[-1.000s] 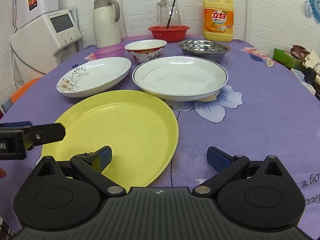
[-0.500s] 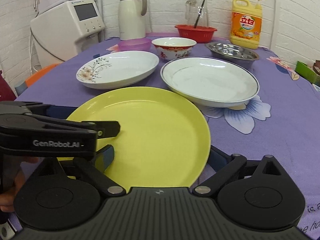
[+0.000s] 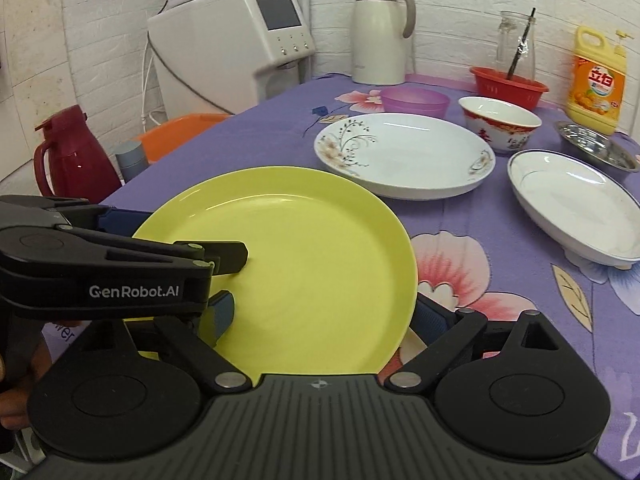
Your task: Organize plates and bowls
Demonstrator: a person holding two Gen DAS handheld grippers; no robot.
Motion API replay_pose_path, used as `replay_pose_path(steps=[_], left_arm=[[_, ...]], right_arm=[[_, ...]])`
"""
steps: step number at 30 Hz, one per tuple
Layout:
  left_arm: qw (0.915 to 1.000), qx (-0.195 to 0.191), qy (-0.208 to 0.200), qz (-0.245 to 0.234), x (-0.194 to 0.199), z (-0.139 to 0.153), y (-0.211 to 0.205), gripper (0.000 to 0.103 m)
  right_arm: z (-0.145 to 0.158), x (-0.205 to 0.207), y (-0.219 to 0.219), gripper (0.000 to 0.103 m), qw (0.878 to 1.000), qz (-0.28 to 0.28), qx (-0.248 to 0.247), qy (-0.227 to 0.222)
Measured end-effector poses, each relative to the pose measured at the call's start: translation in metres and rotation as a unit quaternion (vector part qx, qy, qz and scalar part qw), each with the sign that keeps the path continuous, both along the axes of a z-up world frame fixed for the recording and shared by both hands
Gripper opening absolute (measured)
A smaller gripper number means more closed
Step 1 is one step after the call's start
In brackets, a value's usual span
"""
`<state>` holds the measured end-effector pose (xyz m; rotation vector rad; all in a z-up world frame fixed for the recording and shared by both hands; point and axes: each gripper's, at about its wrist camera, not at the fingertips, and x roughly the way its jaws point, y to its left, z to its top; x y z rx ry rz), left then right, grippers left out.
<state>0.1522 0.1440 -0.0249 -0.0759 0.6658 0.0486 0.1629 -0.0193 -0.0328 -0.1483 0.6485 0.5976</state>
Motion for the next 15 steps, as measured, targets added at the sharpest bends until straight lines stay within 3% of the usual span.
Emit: replay_pose_path(steps=[6, 9, 10, 15], left_arm=[[0.9995, -0.015, 0.0, -0.027, 0.012, -0.013, -0.011, 0.067], [0.9993, -0.012, -0.001, -0.036, 0.012, -0.015, -0.013, 0.082], [0.999, -0.016, -0.001, -0.042, 0.013, -0.012, -0.009, 0.093], [0.9978, -0.035, -0.047, -0.03, 0.019, 0.018, 0.025, 0.1]], right_arm=[[-0.003, 0.0, -0.004, 0.103, 0.999, -0.025, -0.023, 0.003], [-0.006, 0.001, -0.008, 0.103, 1.0, -0.014, -0.025, 0.008], [-0.005, 0.001, -0.008, 0.103, 1.0, -0.008, -0.027, 0.01], [0.015, 0.015, -0.033, 0.103, 1.0, -0.024, 0.007, 0.008]])
